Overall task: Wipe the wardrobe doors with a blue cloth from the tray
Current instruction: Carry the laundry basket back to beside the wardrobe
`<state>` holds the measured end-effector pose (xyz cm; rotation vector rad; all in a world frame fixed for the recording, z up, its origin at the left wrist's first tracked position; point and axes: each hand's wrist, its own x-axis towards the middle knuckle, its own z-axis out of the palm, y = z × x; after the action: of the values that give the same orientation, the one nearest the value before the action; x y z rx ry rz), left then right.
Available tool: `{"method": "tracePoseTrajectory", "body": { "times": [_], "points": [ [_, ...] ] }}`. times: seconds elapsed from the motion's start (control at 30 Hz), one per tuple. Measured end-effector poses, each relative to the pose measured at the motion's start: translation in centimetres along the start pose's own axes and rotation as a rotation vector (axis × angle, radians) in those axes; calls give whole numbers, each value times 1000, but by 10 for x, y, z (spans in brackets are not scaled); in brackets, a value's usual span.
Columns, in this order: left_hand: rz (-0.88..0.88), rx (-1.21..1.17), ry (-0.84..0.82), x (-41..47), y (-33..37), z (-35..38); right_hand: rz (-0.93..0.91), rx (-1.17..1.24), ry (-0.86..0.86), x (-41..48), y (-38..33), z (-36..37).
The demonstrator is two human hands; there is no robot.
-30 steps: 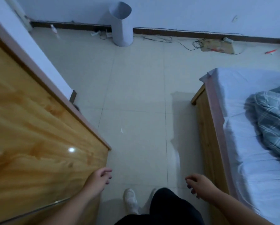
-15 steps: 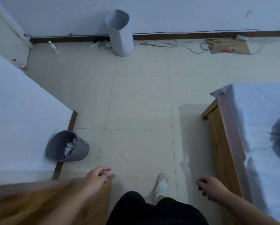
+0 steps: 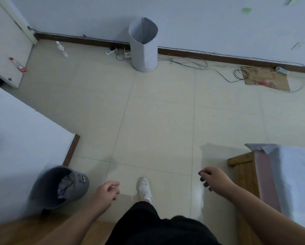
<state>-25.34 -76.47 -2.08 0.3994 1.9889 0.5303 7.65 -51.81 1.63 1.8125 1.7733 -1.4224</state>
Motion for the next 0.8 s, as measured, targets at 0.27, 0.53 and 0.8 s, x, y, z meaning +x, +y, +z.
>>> {"method": "tracePoseTrajectory", "body": {
  "times": [0.27,0.53,0.8],
  "points": [
    [129,16,42,112,178,-85,202,122,-11,62,-26,-45],
    [131,-11,44,210,314,-88,229,162,-17,204,-95,-113],
    [-16,-22,30,260,380,-102,29,207,-38,341,-281,-237]
  ]
}}
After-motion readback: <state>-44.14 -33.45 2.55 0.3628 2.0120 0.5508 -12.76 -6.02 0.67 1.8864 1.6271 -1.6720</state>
